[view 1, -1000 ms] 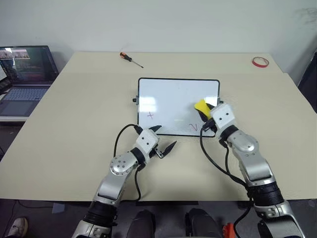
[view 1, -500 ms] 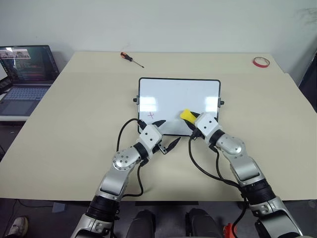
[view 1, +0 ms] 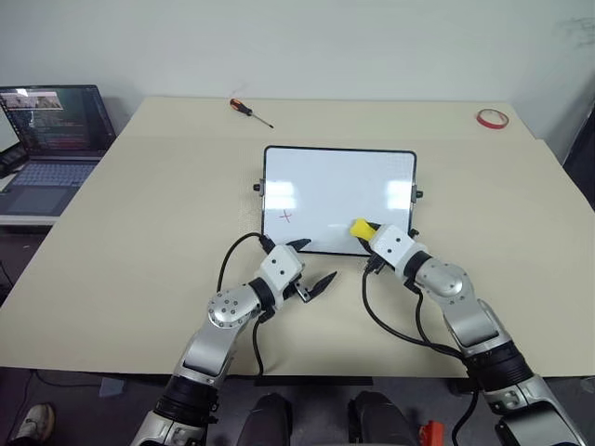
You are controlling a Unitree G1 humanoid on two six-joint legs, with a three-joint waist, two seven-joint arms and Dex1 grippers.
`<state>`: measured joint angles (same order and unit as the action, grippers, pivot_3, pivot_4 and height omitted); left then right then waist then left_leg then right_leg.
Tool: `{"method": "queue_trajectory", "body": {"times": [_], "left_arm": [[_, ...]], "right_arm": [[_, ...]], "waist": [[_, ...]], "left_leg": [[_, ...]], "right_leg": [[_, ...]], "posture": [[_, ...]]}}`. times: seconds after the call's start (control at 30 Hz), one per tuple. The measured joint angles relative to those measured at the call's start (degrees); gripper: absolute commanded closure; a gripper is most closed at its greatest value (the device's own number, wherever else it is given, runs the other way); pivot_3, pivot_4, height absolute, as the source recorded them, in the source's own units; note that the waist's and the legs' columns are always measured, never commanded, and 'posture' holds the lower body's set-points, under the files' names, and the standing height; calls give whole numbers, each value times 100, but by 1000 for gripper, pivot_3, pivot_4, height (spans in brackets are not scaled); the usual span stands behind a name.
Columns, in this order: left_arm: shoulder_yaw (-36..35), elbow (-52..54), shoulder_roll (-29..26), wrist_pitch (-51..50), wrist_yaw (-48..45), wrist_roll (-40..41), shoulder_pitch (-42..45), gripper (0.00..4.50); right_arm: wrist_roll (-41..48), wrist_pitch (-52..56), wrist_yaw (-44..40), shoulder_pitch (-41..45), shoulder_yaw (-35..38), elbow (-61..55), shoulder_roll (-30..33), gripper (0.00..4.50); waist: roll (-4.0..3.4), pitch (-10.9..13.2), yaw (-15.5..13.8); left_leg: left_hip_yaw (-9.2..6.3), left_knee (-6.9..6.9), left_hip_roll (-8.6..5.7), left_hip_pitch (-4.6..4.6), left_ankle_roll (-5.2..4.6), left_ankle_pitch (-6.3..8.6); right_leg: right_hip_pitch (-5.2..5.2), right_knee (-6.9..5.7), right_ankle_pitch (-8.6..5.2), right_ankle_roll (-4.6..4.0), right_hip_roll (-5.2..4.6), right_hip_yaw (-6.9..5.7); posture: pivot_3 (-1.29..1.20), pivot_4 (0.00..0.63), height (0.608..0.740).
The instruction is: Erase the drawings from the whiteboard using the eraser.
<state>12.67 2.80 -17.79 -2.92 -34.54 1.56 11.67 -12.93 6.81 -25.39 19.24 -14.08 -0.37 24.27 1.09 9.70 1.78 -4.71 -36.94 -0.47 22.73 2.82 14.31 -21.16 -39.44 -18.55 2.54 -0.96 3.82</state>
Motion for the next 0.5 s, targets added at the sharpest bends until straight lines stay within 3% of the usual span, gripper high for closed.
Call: {"method": "queue_trajectory", "body": {"times": [0.5], "left_arm": [[8,38,10,-46,-86,27,1,0]], "right_arm": [[24,559,-181,-783,345,-818,590,3341]], "waist": [[2,-1,-25]], "left_leg": [[-4,-4,-5,-3,0,0]], "right_leg": [[10,0,0,1,-3,-5]], "posture": [[0,150,740]]}}
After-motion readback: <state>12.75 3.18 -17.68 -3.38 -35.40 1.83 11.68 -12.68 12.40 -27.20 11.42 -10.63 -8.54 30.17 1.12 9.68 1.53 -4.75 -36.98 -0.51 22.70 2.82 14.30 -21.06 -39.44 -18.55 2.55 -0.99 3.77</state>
